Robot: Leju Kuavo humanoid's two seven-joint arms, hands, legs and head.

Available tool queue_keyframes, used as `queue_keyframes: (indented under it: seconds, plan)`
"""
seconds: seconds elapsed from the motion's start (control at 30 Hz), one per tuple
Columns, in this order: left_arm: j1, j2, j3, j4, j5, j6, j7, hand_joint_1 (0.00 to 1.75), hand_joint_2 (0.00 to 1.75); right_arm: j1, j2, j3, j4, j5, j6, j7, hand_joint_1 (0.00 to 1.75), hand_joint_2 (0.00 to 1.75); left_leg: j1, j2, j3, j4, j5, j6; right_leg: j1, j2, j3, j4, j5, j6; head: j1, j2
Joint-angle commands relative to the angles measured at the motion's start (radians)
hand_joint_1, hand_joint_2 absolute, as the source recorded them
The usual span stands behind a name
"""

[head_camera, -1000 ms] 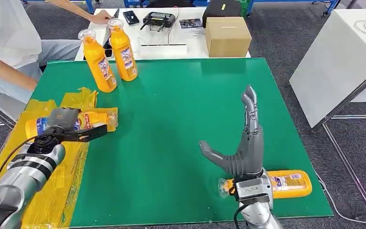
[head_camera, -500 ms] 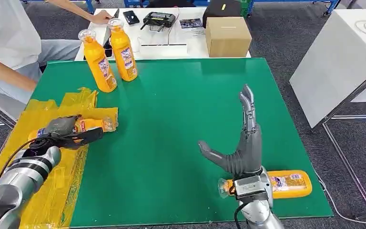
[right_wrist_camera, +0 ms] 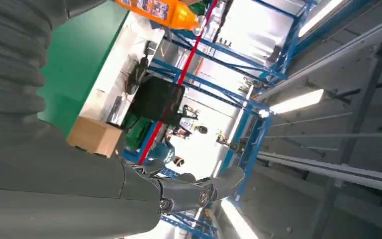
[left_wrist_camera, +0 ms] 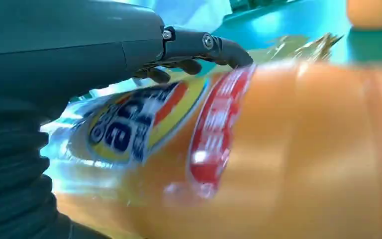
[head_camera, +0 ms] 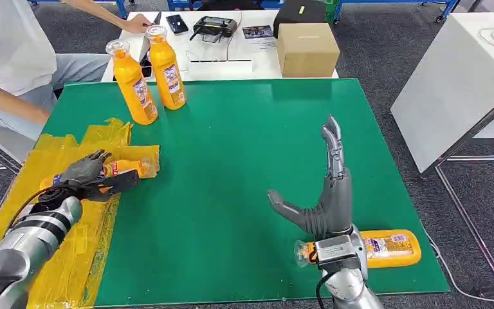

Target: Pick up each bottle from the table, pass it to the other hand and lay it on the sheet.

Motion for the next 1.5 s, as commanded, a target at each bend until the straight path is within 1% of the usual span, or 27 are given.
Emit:
queue_keyframes:
  seconds: [0.03,0.13,0.2,0.23,0.3,0.37,0.53,0.67,0.73,0.8,0.83,0.87,0.9,0.93,0.97,1.0,1.03,1.07,1.1,1.17,1.2,1.27,1.3,1.33,1.43,1.47,1.5]
  plan:
    - [0.039,-0.038,0.104,-0.066,0.143,0.042,-0.136,0.0,1.75,-0.035,-0.017,0.004,0.06,-0.007,0.0,0.001,0.0,1.75,0.002,0.0,0.004,0.0,-0.002,-0.001,0.002,0.001,0.005,-0.002,-0.001,-0.001,0.0,0.0]
    - [0.087,-0.043,0.109,-0.183,0.245,0.026,-0.188,0.0,1.75,-0.03,-0.016,-0.002,0.059,-0.003,0.001,0.0,0.0,1.75,0.0,0.0,0.001,-0.001,-0.001,0.0,0.001,0.0,0.001,-0.001,0.0,-0.001,0.0,0.0]
    - [0.098,-0.043,0.102,-0.217,0.259,0.018,-0.187,0.0,1.75,-0.029,-0.016,-0.002,0.058,-0.002,0.002,-0.001,0.0,1.75,0.002,0.0,0.004,0.0,-0.002,-0.001,0.002,0.0,0.005,-0.002,-0.001,-0.002,0.0,0.0]
    - [0.117,-0.043,0.105,-0.267,0.314,-0.017,-0.215,0.0,1.75,-0.028,-0.016,-0.005,0.059,-0.001,0.002,-0.001,0.0,1.75,0.001,-0.001,0.001,0.0,-0.001,0.0,0.001,0.0,0.002,-0.001,0.0,-0.001,0.0,0.0]
    - [0.143,-0.038,0.103,-0.335,0.382,-0.068,-0.248,0.0,1.75,-0.029,-0.017,-0.007,0.06,-0.001,0.004,-0.002,0.0,1.75,0.002,0.0,0.004,0.0,-0.002,-0.001,0.002,0.001,0.005,-0.002,-0.001,-0.002,0.0,0.0]
    - [0.177,-0.028,0.079,-0.431,0.429,-0.099,-0.267,0.0,1.75,-0.028,-0.017,-0.012,0.062,-0.001,0.005,-0.003,0.0,1.75,0.002,0.001,0.003,0.0,-0.002,-0.001,0.002,0.001,0.003,-0.002,-0.001,-0.001,0.0,0.0]
    - [0.186,-0.025,0.071,-0.463,0.45,-0.115,-0.261,0.0,1.75,-0.027,-0.017,-0.014,0.062,-0.001,0.006,-0.004,0.0,1.75,0.002,0.0,0.003,0.0,-0.002,-0.001,0.002,0.001,0.004,-0.002,-0.001,-0.001,0.0,0.0]
    - [0.246,-0.022,0.058,-0.596,0.589,-0.209,-0.308,0.0,1.75,-0.025,-0.038,-0.013,0.068,0.032,0.017,0.011,0.0,1.75,0.001,0.0,0.003,0.0,-0.002,-0.001,0.001,0.001,0.003,-0.002,-0.001,-0.001,0.0,0.0]
    - [0.258,-0.018,0.057,-0.62,0.595,-0.212,-0.3,0.0,1.75,-0.024,-0.039,-0.015,0.07,0.033,0.016,0.011,0.0,1.75,0.001,0.0,0.001,0.0,-0.001,0.0,0.001,0.001,0.001,-0.001,0.0,-0.001,0.0,0.0]
    - [0.267,-0.018,0.059,-0.637,0.619,-0.229,-0.302,0.0,1.75,-0.026,-0.045,-0.01,0.073,0.047,0.021,0.016,0.0,1.75,0.002,0.001,0.005,0.0,-0.003,-0.001,0.002,0.001,0.006,-0.003,-0.001,-0.001,0.0,0.0]
    - [0.277,-0.016,0.061,-0.653,0.634,-0.239,-0.304,0.0,1.75,-0.028,-0.055,-0.006,0.077,0.068,0.028,0.026,0.0,1.75,0.001,0.0,0.002,0.0,-0.001,0.0,0.001,0.001,0.002,-0.001,0.0,-0.001,0.0,0.0]
    - [0.303,-0.018,0.068,-0.691,0.689,-0.273,-0.326,0.0,1.75,-0.032,-0.084,0.01,0.085,0.122,0.059,0.066,0.0,1.75,0.001,0.001,0.003,0.0,-0.002,-0.001,0.001,0.001,0.003,-0.002,-0.001,-0.001,0.0,0.0]
    - [0.312,-0.018,0.065,-0.699,0.689,-0.273,-0.326,0.0,1.75,-0.028,-0.088,0.005,0.087,0.122,0.057,0.065,0.0,1.75,0.001,0.001,0.003,0.0,-0.002,0.0,0.001,0.001,0.003,-0.002,-0.001,-0.001,0.0,0.0]
    - [0.368,-0.03,0.085,-0.777,0.758,-0.307,-0.338,0.0,1.75,-0.029,-0.137,0.028,0.101,0.243,0.094,0.118,0.0,1.75,0.001,0.001,0.002,-0.001,-0.001,0.0,0.001,0.001,0.002,-0.002,0.0,-0.001,0.0,0.0]
    - [0.408,-0.043,0.096,-0.829,0.784,-0.317,-0.341,0.0,1.75,-0.015,-0.163,0.033,0.1,0.303,0.102,0.133,0.0,1.75,0.002,0.002,0.006,-0.001,-0.003,-0.001,0.002,0.002,0.007,-0.004,-0.001,-0.002,0.0,0.0]
    - [0.439,-0.052,0.099,-0.868,0.8,-0.316,-0.336,0.0,1.75,-0.003,-0.18,0.034,0.099,0.326,0.112,0.129,0.0,1.75,0.001,0.002,0.004,-0.001,-0.002,0.0,0.001,0.003,0.005,-0.003,0.0,-0.001,0.0,0.0]
    - [0.493,-0.087,0.118,-0.929,0.836,-0.311,-0.345,0.0,1.75,0.027,-0.233,0.046,0.078,0.389,0.143,0.147,0.0,1.75,0.001,0.002,0.006,-0.002,-0.003,0.0,0.001,0.002,0.006,-0.004,-0.001,-0.001,0.0,0.0]
    - [0.52,-0.102,0.112,-0.956,0.843,-0.31,-0.346,0.0,1.75,0.05,-0.247,0.037,0.067,0.394,0.141,0.146,0.0,1.75,0.001,0.002,0.006,-0.002,-0.003,0.0,0.001,0.002,0.007,-0.005,-0.001,0.0,0.0,0.0]
    - [0.562,-0.135,0.129,-0.991,0.907,-0.324,-0.334,0.0,1.75,0.08,-0.292,0.039,0.044,0.442,0.174,0.169,0.0,1.75,0.001,0.0,0.005,-0.002,-0.002,0.0,0.001,0.0,0.006,-0.005,-0.001,0.0,0.0,0.0]
    - [0.588,-0.155,0.121,-1.004,0.92,-0.318,-0.334,0.0,1.75,0.111,-0.322,0.024,0.028,0.448,0.181,0.17,0.0,1.75,0.0,-0.002,0.002,-0.001,-0.002,0.001,0.0,-0.001,0.003,-0.004,-0.001,0.0,0.0,0.0]
    - [0.592,-0.158,0.117,-1.004,0.921,-0.317,-0.334,0.0,1.75,0.118,-0.327,0.018,0.025,0.447,0.181,0.17,0.0,1.75,0.0,-0.003,0.004,-0.001,-0.003,0.001,0.0,-0.002,0.006,-0.005,-0.002,0.0,0.0,0.0]
    - [0.588,-0.157,0.117,-1.0,0.922,-0.316,-0.334,0.0,1.75,0.116,-0.326,0.017,0.023,0.446,0.184,0.169,0.0,1.75,-0.001,-0.002,-0.001,0.0,-0.002,0.001,-0.001,-0.002,0.001,-0.004,-0.001,0.0,0.0,0.0]
    - [0.585,-0.155,0.118,-0.997,0.922,-0.316,-0.334,0.0,1.75,0.115,-0.323,0.017,0.022,0.445,0.187,0.169,0.0,1.75,0.001,-0.002,0.005,0.0,-0.005,0.001,0.001,-0.002,0.008,-0.005,-0.003,0.0,0.0,0.0]
    - [0.582,-0.154,0.119,-0.996,0.923,-0.315,-0.334,0.0,1.75,0.112,-0.321,0.017,0.022,0.446,0.19,0.169,0.0,1.75,0.0,-0.001,0.0,0.0,-0.003,0.0,0.0,0.0,0.002,-0.004,-0.001,0.0,0.0,0.0]
    - [0.579,-0.152,0.12,-0.994,0.923,-0.315,-0.334,0.0,1.75,0.109,-0.318,0.018,0.023,0.447,0.192,0.17,0.0,1.75,0.0,-0.001,0.0,0.0,-0.003,0.0,0.0,-0.001,0.001,-0.003,-0.001,-0.001,0.0,0.0]
    - [0.579,-0.152,0.12,-0.994,0.923,-0.315,-0.334,0.0,1.75,0.109,-0.318,0.018,0.023,0.447,0.192,0.17,0.0,1.75,0.001,-0.001,0.004,0.0,-0.004,-0.001,0.002,0.0,0.005,-0.004,-0.002,-0.002,0.0,0.0]
    - [0.579,-0.152,0.12,-0.994,0.923,-0.315,-0.334,0.0,1.75,0.109,-0.318,0.018,0.023,0.447,0.192,0.17,0.0,1.75,0.0,-0.001,0.001,0.0,-0.003,0.0,0.0,-0.001,0.002,-0.004,-0.001,-0.001,0.0,0.0]
